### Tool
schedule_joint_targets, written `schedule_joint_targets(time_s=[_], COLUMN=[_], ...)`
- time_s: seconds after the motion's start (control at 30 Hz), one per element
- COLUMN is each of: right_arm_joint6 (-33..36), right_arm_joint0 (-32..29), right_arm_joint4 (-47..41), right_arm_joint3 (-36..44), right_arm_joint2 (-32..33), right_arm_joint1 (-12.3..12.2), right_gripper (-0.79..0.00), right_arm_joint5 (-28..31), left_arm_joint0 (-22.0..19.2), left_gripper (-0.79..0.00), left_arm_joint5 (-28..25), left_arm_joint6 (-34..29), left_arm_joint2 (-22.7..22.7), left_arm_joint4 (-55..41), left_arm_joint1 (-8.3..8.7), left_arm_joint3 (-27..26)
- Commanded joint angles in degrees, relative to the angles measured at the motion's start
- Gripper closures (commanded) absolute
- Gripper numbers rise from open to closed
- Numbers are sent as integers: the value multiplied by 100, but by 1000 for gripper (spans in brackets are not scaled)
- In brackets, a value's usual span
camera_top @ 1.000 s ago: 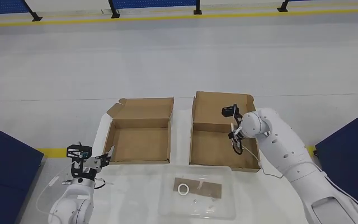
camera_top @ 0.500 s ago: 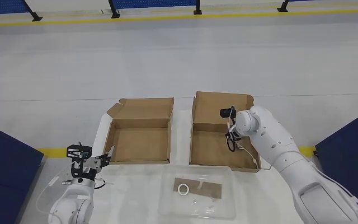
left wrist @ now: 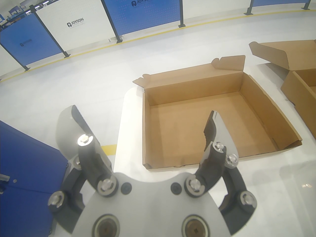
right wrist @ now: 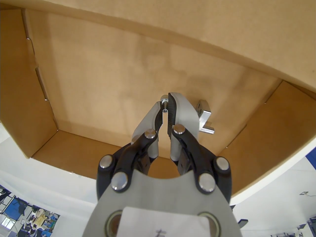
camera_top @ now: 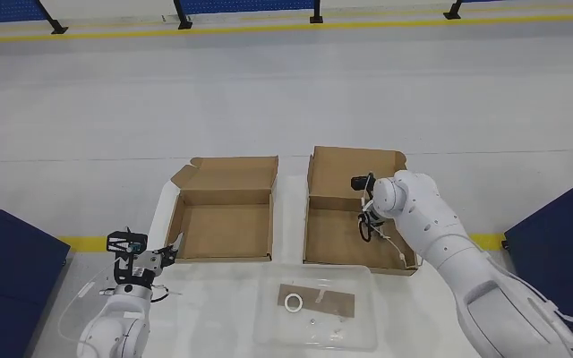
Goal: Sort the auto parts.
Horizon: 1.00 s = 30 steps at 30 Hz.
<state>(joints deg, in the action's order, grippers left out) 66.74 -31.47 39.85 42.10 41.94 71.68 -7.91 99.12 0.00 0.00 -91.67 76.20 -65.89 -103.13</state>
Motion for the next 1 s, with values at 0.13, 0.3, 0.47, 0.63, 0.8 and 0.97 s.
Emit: schedule_joint_targets(time_s=[0.13,0.3,0.47,0.63,0.8,0.97], right_arm_joint6=[-90,-168,-195,-252,-124,227], right_arm_joint0=[84,132,169,197,109,-240], right_arm_joint4=[16,35,30,34,-63,20], right_arm_joint3=[-259,-416,-540,-535,-103,853], right_arm_joint2=[-96,-135,-125,-58,201,650], right_arm_joint1=[121,199,243,246,118,-171], right_gripper=[0,-252,-339,-456,-668,-785], right_arm_joint5=[-11,-21,30,70,284,418], left_arm_joint0=[0,0,0,0,0,0], left_gripper=[-785,-785,-785,-785,-785,-785], left_arm_joint5=[0,0,0,0,0,0], left_arm_joint6=[0,0,0,0,0,0], left_arm_joint2=[0,0,0,0,0,0], left_arm_joint4=[0,0,0,0,0,0], left_arm_joint1=[0,0,0,0,0,0], left_arm_joint3=[0,0,0,0,0,0])
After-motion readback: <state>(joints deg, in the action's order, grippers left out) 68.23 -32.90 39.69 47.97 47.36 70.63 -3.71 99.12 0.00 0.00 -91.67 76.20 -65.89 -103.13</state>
